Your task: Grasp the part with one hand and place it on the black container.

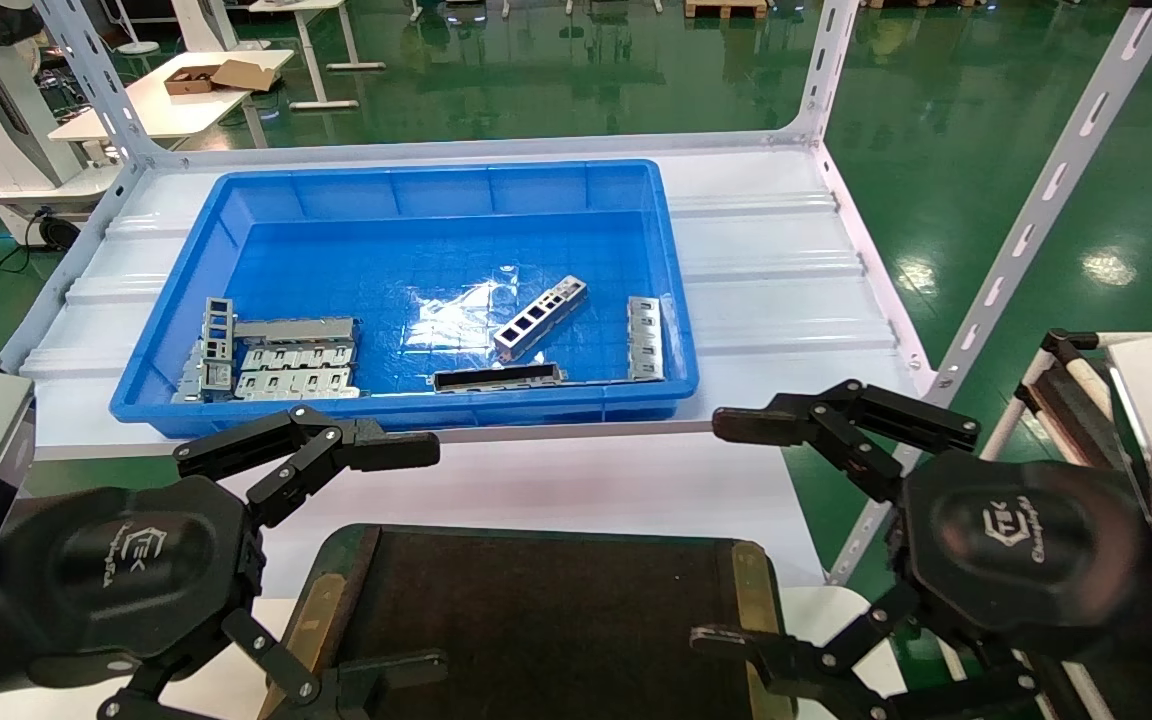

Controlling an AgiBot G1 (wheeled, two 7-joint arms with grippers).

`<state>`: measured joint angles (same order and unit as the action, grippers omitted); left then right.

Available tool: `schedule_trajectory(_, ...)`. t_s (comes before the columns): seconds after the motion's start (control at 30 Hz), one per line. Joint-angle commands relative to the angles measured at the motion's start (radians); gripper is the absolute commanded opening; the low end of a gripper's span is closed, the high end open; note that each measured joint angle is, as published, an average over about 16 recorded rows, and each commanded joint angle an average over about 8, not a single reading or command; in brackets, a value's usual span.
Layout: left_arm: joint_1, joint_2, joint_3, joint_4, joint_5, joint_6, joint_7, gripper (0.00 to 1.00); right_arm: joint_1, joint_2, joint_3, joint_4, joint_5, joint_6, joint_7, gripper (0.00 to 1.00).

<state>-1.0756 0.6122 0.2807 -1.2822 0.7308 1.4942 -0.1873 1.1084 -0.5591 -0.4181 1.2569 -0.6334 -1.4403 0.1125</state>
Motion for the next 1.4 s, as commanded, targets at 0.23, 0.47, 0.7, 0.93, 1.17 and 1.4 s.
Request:
schedule_trajectory(0.23, 0.0, 0.0, 0.0, 0.0, 0.0, 0.0, 0.0, 1.0, 0.0, 0.0, 0.0, 0.0, 0.0, 0.0, 0.0, 1.0)
schedule_trajectory(0.47, 0.0, 0.0, 0.0, 0.0, 0.0, 0.0, 0.0, 1.0, 0.0, 0.0, 0.0, 0.0, 0.0, 0.0, 0.0, 1.0)
schedule_trajectory(0.7, 0.0, 0.0, 0.0, 0.0, 0.0, 0.0, 0.0, 1.0, 0.0, 0.0, 0.0, 0.0, 0.0, 0.0, 0.0, 1.0)
schedule_trajectory(0.93, 0.0, 0.0, 0.0, 0.0, 0.0, 0.0, 0.0, 1.0, 0.0, 0.0, 0.0, 0.0, 0.0, 0.0, 0.0, 1.0)
schedule_trajectory(1.17, -0.003, 0.007, 0.001, 0.006, 0.005, -0.013, 0.0, 1.0, 0.0, 0.0, 0.0, 0.0, 0.0, 0.0, 0.0, 1.0)
schedule_trajectory(1.4, -0.038, 0.048, 0.023, 0.026, 0.065, -0.087, -0.017, 1.0, 0.0, 0.0, 0.0, 0.0, 0.0, 0.0, 0.0, 1.0)
